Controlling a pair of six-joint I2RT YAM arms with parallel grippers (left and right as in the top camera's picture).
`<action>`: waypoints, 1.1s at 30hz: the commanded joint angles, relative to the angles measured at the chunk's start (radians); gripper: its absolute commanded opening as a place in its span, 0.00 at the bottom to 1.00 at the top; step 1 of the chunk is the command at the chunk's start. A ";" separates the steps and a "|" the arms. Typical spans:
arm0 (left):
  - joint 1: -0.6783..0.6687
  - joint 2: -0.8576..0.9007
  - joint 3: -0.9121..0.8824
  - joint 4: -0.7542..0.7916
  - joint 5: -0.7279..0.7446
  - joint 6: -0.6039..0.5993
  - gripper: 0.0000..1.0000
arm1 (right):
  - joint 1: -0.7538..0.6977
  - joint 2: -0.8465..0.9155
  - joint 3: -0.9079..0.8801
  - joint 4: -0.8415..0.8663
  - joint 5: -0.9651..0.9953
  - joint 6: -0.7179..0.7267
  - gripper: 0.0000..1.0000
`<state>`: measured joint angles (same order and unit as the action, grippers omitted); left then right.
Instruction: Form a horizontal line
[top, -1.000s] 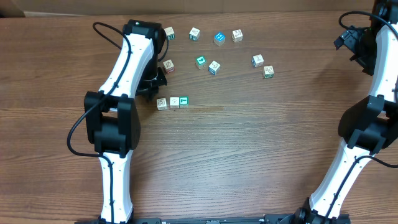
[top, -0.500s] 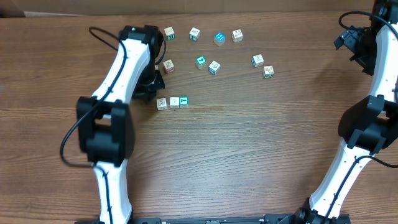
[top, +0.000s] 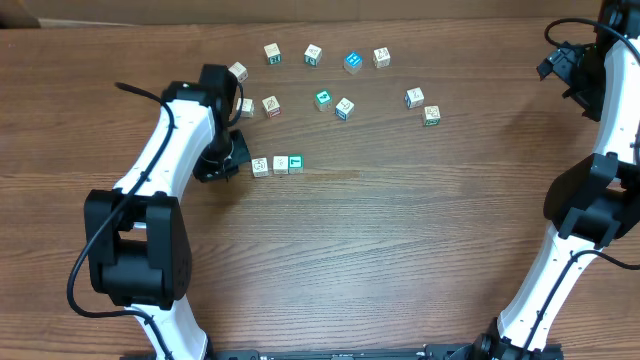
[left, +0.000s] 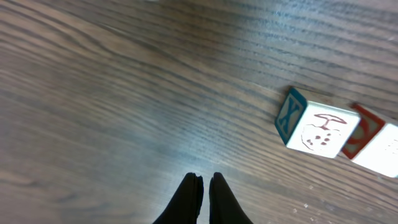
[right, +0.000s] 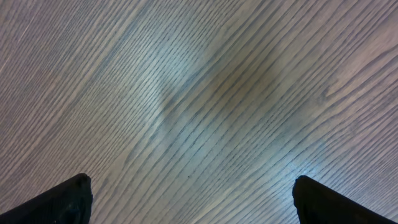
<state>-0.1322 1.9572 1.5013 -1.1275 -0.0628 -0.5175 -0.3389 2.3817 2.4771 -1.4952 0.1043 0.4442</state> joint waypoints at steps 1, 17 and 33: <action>-0.015 0.000 -0.057 0.052 0.014 -0.007 0.05 | -0.003 -0.017 -0.003 0.002 0.002 -0.004 1.00; -0.032 0.000 -0.239 0.337 0.071 -0.032 0.04 | -0.003 -0.017 -0.003 0.001 0.002 -0.004 1.00; -0.052 0.001 -0.263 0.451 0.033 -0.028 0.04 | -0.003 -0.017 -0.003 0.001 0.002 -0.004 1.00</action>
<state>-0.1772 1.9572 1.2499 -0.6827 -0.0082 -0.5259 -0.3389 2.3817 2.4771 -1.4963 0.1040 0.4438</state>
